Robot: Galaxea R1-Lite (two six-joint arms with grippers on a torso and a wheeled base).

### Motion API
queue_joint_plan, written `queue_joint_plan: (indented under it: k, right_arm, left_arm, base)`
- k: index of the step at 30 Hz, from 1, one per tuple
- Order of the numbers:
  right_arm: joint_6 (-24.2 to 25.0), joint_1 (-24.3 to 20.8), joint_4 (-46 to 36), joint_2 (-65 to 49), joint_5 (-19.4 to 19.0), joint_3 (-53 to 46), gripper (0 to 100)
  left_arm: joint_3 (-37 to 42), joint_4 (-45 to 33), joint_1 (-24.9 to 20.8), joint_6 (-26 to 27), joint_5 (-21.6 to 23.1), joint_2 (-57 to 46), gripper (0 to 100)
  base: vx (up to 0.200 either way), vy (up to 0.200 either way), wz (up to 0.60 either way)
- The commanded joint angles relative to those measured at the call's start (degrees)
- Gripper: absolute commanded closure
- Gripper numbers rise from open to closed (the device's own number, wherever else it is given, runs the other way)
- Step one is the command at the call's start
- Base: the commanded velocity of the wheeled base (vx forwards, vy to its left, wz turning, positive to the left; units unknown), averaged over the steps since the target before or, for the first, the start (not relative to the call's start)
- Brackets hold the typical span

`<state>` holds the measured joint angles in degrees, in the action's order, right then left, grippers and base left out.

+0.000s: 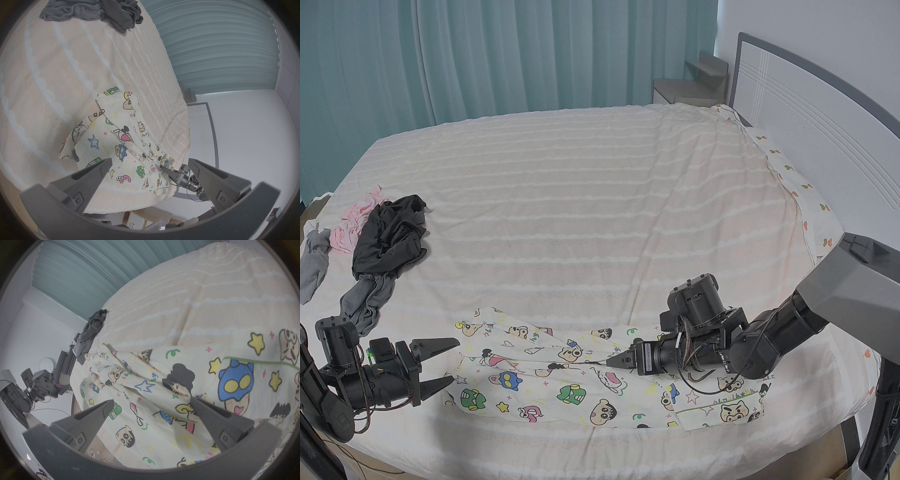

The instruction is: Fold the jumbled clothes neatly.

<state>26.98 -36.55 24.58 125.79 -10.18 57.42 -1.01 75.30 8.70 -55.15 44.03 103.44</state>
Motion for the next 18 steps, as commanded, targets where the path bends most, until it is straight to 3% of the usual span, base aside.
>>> queue_joint_plan:
  k: [1,4,7,11,15,16,18]
  right_arm:
    - [0.4,0.1,0.3,-3.1,0.2,-0.1,0]
    - [0.9,0.4,0.3,-8.1,0.1,-2.2,0]
    - [4.8,0.0,0.8,-14.3,-0.2,-7.2,0]
    - [8.5,1.1,8.0,-19.3,-0.3,-15.4,0]
    - [9.7,10.8,21.5,-18.6,-1.2,-22.7,0]
    - [9.7,10.8,21.5,-18.6,-1.2,-22.7,0]
    - [10.0,17.3,27.9,-14.1,-3.7,-25.5,0]
  left_arm:
    - [0.6,0.0,0.1,0.0,0.0,0.1,0]
    - [0.6,-0.1,0.1,0.0,0.0,0.1,0]
    - [0.6,0.0,0.1,0.0,0.0,0.2,0]
    - [0.6,-0.1,0.1,0.0,-0.1,0.2,0]
    - [0.6,-0.1,0.1,-0.5,-0.2,0.4,0]
    - [0.6,-0.1,0.1,-0.5,-0.2,0.4,0]
    - [0.6,-0.1,0.1,-0.4,-0.1,0.4,0]
  base:
    - [0.000,0.000,0.00]
    - [0.000,0.000,0.00]
    - [0.000,0.000,0.00]
    - [0.000,0.000,0.00]
    - [0.000,0.000,0.00]
    - [0.000,0.000,0.00]
    - [0.000,0.000,0.00]
